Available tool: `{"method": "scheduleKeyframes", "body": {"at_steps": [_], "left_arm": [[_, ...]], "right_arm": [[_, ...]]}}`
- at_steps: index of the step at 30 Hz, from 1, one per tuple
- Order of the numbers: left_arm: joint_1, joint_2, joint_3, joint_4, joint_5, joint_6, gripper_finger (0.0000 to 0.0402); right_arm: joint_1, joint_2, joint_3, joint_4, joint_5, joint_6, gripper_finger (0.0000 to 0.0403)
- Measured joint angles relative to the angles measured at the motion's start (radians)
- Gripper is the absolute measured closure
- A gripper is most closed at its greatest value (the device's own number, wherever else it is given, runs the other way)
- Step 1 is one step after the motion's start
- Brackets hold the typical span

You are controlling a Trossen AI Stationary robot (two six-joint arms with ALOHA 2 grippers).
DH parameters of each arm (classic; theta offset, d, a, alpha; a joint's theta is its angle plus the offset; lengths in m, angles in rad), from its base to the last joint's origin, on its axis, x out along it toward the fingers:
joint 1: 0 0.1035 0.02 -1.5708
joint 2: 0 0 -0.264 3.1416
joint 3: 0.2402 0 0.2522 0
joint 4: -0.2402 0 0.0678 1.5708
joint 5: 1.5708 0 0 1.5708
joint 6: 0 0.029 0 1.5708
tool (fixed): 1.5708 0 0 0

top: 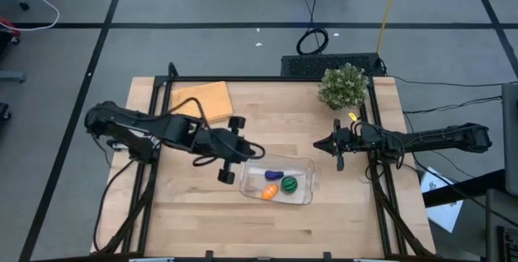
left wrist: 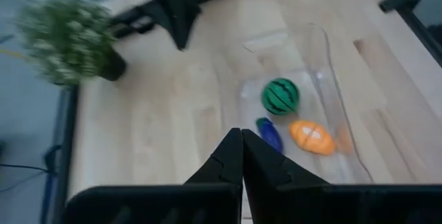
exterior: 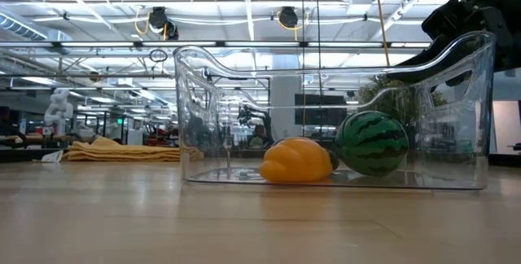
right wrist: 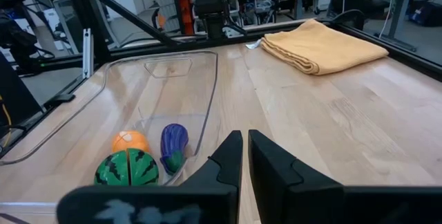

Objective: Pick and placing Produce into tupperware
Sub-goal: Return to Home Position

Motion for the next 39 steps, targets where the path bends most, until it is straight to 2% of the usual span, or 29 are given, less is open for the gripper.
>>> {"method": "scheduleKeyframes", "body": {"at_steps": [6, 14, 20, 27, 35, 39], "left_arm": [[0.000, -0.088, 0.000, -0.005, -0.073, 0.007, 0.0400], [0.012, -0.225, 0.000, -0.021, -0.072, 0.026, 0.0400], [0.011, -0.317, 0.000, -0.030, -0.019, 0.054, 0.0400], [-0.001, -0.428, -0.004, -0.056, -0.055, 0.028, 0.0400], [-0.005, -0.579, -0.128, -0.026, -0.100, 0.024, 0.0400], [-0.005, -0.673, -0.270, 0.090, 0.009, 0.054, 0.0399]], "right_arm": [[0.000, 0.000, 0.000, -0.006, 0.000, 0.000, 0.0387], [0.000, 0.000, 0.000, -0.006, 0.000, 0.000, 0.0387], [0.000, 0.000, 0.000, -0.006, 0.000, 0.000, 0.0387], [0.000, 0.000, 0.000, -0.005, 0.000, 0.002, 0.0387], [0.000, 0.000, 0.000, -0.005, 0.000, 0.003, 0.0387], [0.000, 0.000, 0.000, -0.005, 0.000, 0.003, 0.0387]]}}
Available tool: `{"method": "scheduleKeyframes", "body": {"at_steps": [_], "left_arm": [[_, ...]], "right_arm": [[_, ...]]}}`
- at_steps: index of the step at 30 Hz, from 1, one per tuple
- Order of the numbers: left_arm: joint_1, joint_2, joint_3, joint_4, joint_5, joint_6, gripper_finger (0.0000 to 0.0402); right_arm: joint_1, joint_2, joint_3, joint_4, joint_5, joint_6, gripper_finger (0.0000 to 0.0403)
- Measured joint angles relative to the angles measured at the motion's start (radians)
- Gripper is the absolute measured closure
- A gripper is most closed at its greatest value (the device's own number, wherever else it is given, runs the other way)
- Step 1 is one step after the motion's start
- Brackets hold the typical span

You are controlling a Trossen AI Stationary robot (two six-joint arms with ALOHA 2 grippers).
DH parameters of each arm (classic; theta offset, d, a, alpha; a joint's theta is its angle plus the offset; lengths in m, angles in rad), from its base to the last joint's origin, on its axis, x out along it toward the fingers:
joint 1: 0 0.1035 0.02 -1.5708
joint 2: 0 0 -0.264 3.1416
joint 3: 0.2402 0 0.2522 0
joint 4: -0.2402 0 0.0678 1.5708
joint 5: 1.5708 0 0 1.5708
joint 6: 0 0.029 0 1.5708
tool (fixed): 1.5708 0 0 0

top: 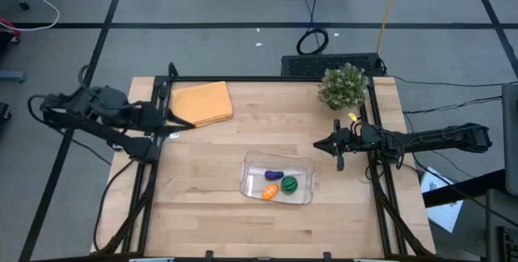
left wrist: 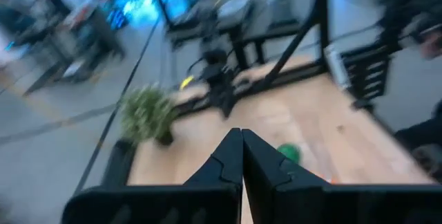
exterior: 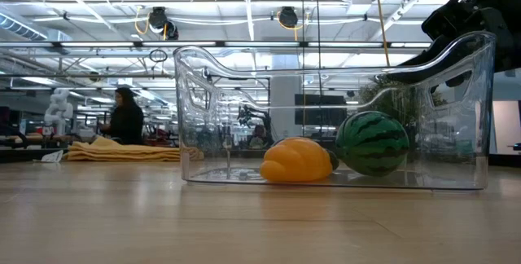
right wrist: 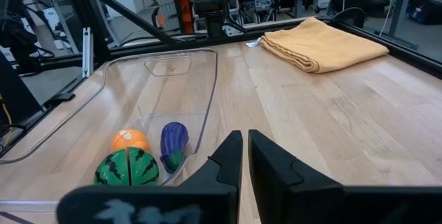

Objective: Pick and placing Produce into tupperware
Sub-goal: Return to Home Position

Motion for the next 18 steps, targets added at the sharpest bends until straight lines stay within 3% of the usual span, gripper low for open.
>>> {"method": "scheduleKeyframes", "body": {"at_steps": [7, 18], "left_arm": [[0.009, -0.150, -0.230, 0.282, 0.108, -0.005, 0.0400], [0.086, -0.180, -0.400, 0.331, 0.111, -0.110, 0.0399]], "right_arm": [[0.000, 0.000, 0.000, 0.000, 0.000, 0.000, 0.0387], [0.000, 0.000, 0.000, 0.004, 0.000, 0.004, 0.0387]]}}
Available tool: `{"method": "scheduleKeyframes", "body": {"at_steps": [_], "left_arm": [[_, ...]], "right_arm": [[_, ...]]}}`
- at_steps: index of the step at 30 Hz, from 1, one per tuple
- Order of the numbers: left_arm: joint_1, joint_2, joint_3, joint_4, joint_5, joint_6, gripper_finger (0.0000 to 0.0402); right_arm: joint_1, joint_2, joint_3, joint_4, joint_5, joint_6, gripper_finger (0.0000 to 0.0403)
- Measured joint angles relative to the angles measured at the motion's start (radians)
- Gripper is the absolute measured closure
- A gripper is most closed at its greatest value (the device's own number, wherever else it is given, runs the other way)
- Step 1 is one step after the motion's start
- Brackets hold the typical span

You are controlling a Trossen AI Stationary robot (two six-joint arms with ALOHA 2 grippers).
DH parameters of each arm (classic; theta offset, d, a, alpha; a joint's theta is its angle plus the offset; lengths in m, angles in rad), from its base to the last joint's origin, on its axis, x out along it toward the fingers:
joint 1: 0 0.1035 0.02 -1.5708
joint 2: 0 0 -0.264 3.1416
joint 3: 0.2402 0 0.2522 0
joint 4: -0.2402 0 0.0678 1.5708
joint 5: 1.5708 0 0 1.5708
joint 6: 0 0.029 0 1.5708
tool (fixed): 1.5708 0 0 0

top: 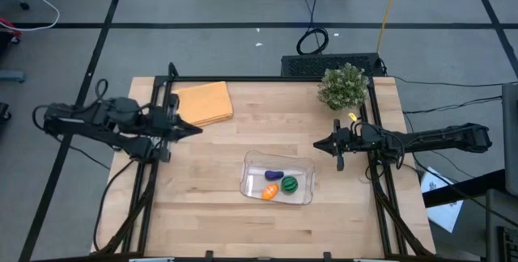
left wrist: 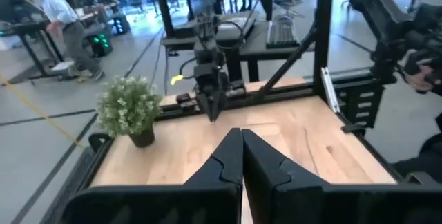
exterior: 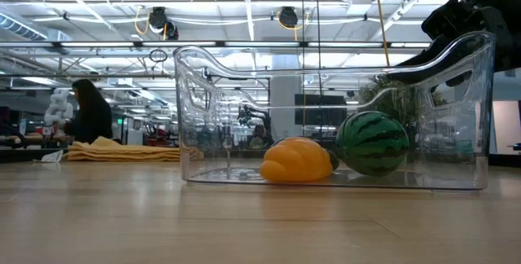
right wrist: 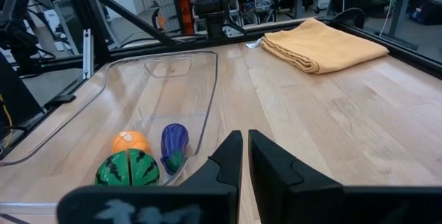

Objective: Pick and placing Produce into tupperware
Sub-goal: Return to Home Position

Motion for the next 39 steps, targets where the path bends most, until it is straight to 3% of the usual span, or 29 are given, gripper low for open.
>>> {"method": "scheduleKeyframes", "body": {"at_steps": [10, 29, 39], "left_arm": [[0.057, -0.036, -0.127, 0.113, -0.002, 0.008, 0.0400], [0.039, -0.234, -0.368, 0.279, -0.108, 0.036, 0.0401], [0.037, -0.276, -0.487, 0.370, -0.108, 0.066, 0.0401]], "right_arm": [[0.000, 0.000, 0.000, 0.005, 0.000, 0.000, 0.0387], [0.000, 0.000, 0.000, 0.164, -0.002, 0.000, 0.0403], [-0.052, 0.000, 0.000, 0.192, -0.003, 0.000, 0.0403]]}}
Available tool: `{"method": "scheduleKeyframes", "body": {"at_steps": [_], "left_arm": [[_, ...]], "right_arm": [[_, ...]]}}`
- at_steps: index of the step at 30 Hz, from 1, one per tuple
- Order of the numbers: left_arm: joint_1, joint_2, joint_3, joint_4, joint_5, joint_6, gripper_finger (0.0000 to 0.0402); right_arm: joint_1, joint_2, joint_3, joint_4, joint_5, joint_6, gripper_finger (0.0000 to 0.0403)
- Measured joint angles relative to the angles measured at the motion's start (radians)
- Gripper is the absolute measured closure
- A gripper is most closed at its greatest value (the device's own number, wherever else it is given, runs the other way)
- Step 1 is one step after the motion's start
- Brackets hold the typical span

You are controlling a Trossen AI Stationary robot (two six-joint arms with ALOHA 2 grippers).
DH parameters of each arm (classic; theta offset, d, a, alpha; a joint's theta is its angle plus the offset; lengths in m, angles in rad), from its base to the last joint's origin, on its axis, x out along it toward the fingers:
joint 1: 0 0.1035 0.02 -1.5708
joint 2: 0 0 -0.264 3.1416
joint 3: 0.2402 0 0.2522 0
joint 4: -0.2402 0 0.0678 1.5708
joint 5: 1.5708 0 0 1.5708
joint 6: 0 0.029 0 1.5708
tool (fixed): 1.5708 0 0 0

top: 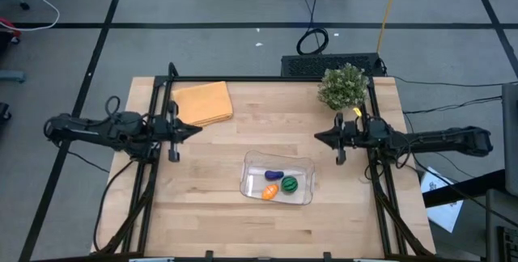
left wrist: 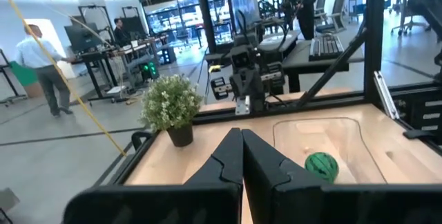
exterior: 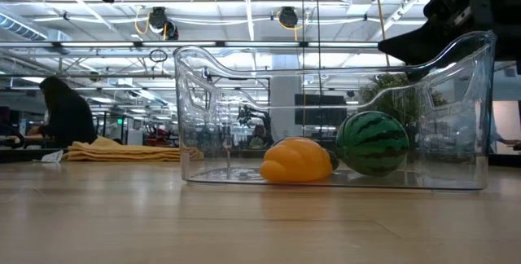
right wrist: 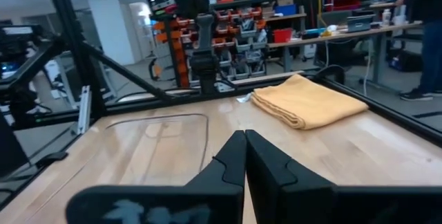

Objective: Pick and placing Produce into tupperware
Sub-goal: Return to Home Position

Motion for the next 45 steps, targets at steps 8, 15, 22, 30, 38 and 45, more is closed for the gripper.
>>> {"method": "scheduleKeyframes", "body": {"at_steps": [8, 15, 22, 30, 38, 45], "left_arm": [[0.000, 0.000, -0.094, 0.078, 0.030, -0.005, 0.0401], [0.000, 0.000, -0.165, 0.096, 0.088, -0.012, 0.0401], [0.000, 0.000, -0.188, 0.036, 0.115, -0.015, 0.0401], [0.000, 0.000, -0.188, -0.020, 0.074, -0.026, 0.0401], [0.000, -0.021, -0.188, -0.026, 0.061, -0.014, 0.0401], [0.000, -0.027, -0.188, -0.052, 0.049, -0.040, 0.0400]], "right_arm": [[-0.038, 0.000, 0.000, 0.008, -0.053, 0.029, 0.0403], [-0.040, 0.000, 0.000, 0.030, -0.111, 0.066, 0.0403], [-0.038, 0.000, 0.000, 0.014, -0.162, 0.098, 0.0403], [-0.018, -0.008, 0.000, 0.020, -0.157, 0.063, 0.0403], [-0.020, -0.081, 0.000, 0.014, -0.065, 0.050, 0.0403], [-0.020, -0.089, 0.000, 0.007, -0.046, 0.034, 0.0403]]}}
